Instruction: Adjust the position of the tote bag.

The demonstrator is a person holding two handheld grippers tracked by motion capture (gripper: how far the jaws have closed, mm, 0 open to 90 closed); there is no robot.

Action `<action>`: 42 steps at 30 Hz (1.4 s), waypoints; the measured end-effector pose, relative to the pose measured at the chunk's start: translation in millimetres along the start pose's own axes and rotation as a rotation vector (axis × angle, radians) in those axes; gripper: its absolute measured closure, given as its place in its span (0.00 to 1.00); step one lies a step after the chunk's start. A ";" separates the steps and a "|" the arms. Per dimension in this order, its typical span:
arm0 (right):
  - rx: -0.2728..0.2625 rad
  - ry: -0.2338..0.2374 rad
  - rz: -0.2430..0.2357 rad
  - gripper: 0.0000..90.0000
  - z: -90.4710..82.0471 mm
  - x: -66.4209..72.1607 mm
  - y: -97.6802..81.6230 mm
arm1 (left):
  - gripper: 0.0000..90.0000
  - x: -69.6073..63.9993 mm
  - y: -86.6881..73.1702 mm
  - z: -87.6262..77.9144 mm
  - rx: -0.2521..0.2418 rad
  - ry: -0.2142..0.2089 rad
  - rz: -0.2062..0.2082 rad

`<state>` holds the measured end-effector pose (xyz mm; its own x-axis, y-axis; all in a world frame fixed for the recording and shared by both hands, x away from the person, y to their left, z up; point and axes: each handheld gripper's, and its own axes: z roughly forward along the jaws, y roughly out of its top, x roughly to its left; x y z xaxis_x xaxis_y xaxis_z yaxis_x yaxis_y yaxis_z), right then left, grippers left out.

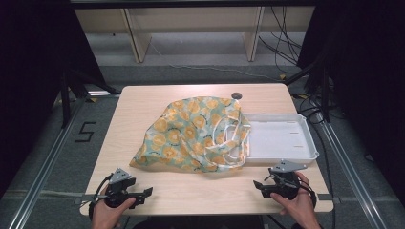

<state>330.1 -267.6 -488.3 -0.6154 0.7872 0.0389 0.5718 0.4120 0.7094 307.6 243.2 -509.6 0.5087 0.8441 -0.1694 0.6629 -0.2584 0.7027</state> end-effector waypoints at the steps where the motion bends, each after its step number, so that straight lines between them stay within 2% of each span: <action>1: -0.004 -0.008 0.030 0.25 -0.7 2.1 0.0 | 0.20 0.0 0.0 0.0 0.000 0.000 0.000; 3: -0.006 -0.005 0.028 0.25 -0.4 2.0 0.0 | 0.20 0.3 0.1 -0.2 -0.001 0.006 0.003; 4: -0.010 0.002 0.013 0.24 -0.2 1.7 0.4 | 0.20 0.2 0.0 0.5 -0.020 0.018 -0.010; 7: -0.004 0.002 0.018 0.24 -0.2 3.5 0.3 | 0.20 1.8 0.1 -1.4 -0.008 0.030 -0.009; 8: 0.011 0.010 0.018 0.24 -0.7 3.7 0.6 | 0.20 1.8 0.2 -0.5 -0.027 0.029 -0.021; 9: 0.007 0.006 -0.003 0.24 0.0 2.4 0.1 | 0.20 2.2 0.2 -1.7 -0.024 0.043 -0.015; 10: 0.003 0.011 -0.003 0.24 -0.1 2.7 0.4 | 0.20 5.5 1.1 -4.4 -0.003 0.057 0.014; 11: 0.003 0.011 -0.003 0.24 -0.1 2.7 0.4 | 0.20 5.5 1.1 -4.4 -0.003 0.057 0.014; 12: -0.010 0.008 -0.004 0.24 0.0 3.0 0.8 | 0.20 2.5 1.3 -2.0 -0.049 0.067 -0.025; 13: -0.007 0.021 0.000 0.24 -0.2 4.2 0.9 | 0.20 6.1 2.7 -4.8 -0.034 0.078 0.003; 14: -0.018 0.019 -0.005 0.23 0.9 5.0 0.7 | 0.20 4.8 3.1 -3.0 -0.070 0.092 -0.031; 15: -0.018 0.019 -0.005 0.23 0.9 5.0 0.7 | 0.20 4.8 3.1 -3.0 -0.070 0.092 -0.031; 16: -0.013 0.024 -0.009 0.23 1.0 5.3 1.0 | 0.20 6.9 4.5 -5.4 -0.043 0.108 0.003; 18: -0.013 0.031 -0.019 0.23 1.1 6.6 1.8 | 0.20 8.7 6.2 -4.2 -0.042 0.114 0.001; 19: -0.004 0.043 -0.004 0.23 0.2 8.2 2.8 | 0.20 9.3 7.9 -3.2 -0.045 0.126 0.006; 20: -0.016 0.043 -0.013 0.23 0.9 8.3 3.2 | 0.20 9.7 9.5 -1.9 -0.052 0.132 -0.001; 21: -0.012 0.041 -0.017 0.23 1.2 8.8 3.5 | 0.20 12.8 11.4 -3.6 -0.024 0.141 0.038; 22: -0.026 0.043 -0.029 0.23 2.2 8.9 3.9 | 0.20 11.6 12.8 -1.5 -0.055 0.158 0.016; 25: -0.040 0.064 -0.047 0.23 2.7 10.3 7.3 | 0.20 18.4 17.2 -2.0 -0.026 0.166 0.040; 27: -0.056 0.072 -0.061 0.22 3.7 12.7 9.8 | 0.20 21.9 20.2 0.4 -0.026 0.169 0.039; 29: -0.068 0.099 -0.065 0.22 5.3 16.8 12.4 | 0.21 22.6 22.5 5.4 -0.053 0.167 0.000; 30: -0.060 0.116 -0.077 0.21 5.7 18.3 14.2 | 0.21 26.0 24.3 4.0 -0.026 0.158 0.035; 31: -0.076 0.127 -0.098 0.20 8.2 23.0 17.5 | 0.21 23.4 25.1 8.1 -0.071 0.160 -0.011; 33: -0.074 0.140 -0.106 0.20 8.3 25.4 19.9 | 0.21 25.4 27.2 8.2 -0.055 0.149 0.015; 34: -0.079 0.154 -0.118 0.20 9.4 27.2 22.7 | 0.21 24.3 28.1 11.2 -0.071 0.148 -0.002; 37: -0.103 0.187 -0.131 0.19 13.7 34.0 30.9 | 0.21 27.7 31.4 12.5 -0.034 0.155 0.046; 38: -0.106 0.194 -0.145 0.19 15.1 37.0 33.8 | 0.21 27.0 32.3 16.7 -0.064 0.154 0.014; 39: -0.111 0.192 -0.166 0.19 16.8 39.4 37.0 | 0.22 30.3 33.5 15.2 -0.027 0.158 0.054; 40: -0.123 0.207 -0.185 0.19 22.6 45.9 43.7 | 0.24 32.5 35.0 18.7 -0.020 0.164 0.064; 41: -0.123 0.207 -0.185 0.19 22.6 45.9 43.7 | 0.30 32.5 35.0 18.7 -0.020 0.164 0.064; 42: -0.119 0.216 -0.202 0.19 25.1 48.8 47.7 | 0.30 34.2 35.6 20.6 -0.019 0.159 0.090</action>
<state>341.0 -198.1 -470.2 -0.8182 0.5741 0.0290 0.3673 0.4834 0.7946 359.9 253.2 -504.6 0.4709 0.8822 0.0051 0.6074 -0.3284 0.7234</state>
